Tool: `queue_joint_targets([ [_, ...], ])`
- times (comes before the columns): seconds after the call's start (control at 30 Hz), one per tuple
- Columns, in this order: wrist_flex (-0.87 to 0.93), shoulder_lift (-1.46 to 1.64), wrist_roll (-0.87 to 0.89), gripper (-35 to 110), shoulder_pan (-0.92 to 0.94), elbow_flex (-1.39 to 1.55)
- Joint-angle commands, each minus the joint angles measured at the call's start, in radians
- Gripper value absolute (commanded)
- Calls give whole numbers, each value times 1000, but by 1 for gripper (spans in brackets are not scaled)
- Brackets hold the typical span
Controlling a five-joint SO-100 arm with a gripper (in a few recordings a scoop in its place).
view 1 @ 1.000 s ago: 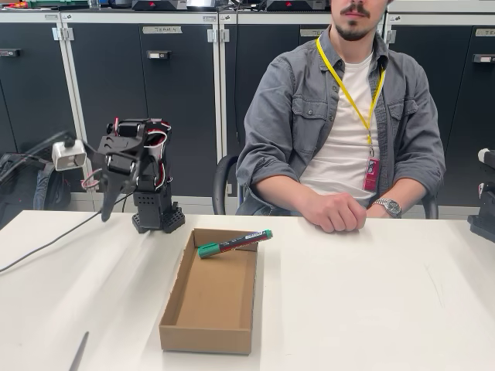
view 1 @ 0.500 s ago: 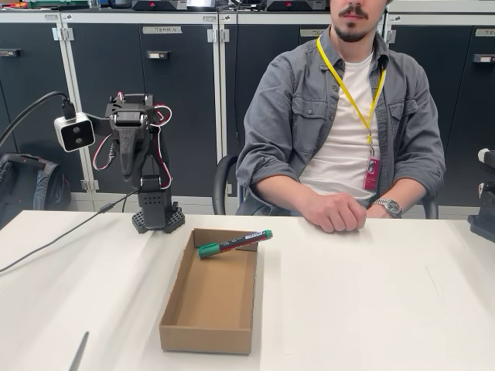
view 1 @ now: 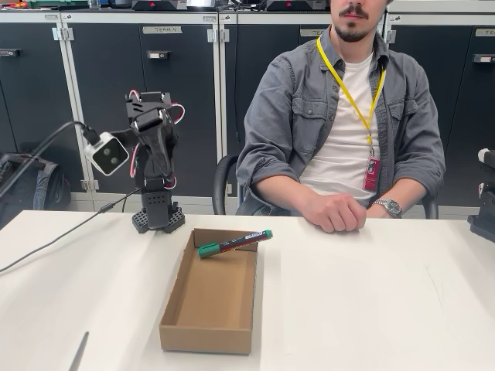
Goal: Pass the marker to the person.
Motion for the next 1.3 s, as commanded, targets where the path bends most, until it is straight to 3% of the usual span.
queue_joint_targets([
  [0.0, 103, -81, 69, -5, -52, -132],
  [0.4, 397, -94, 166, -5, -288, -109],
  [0.73, 554, 57, 227, -5, -345, 110],
  [1.03, 422, 156, 198, 5, -319, 419],
  [1.27, 405, 129, 249, 19, -360, 446],
])
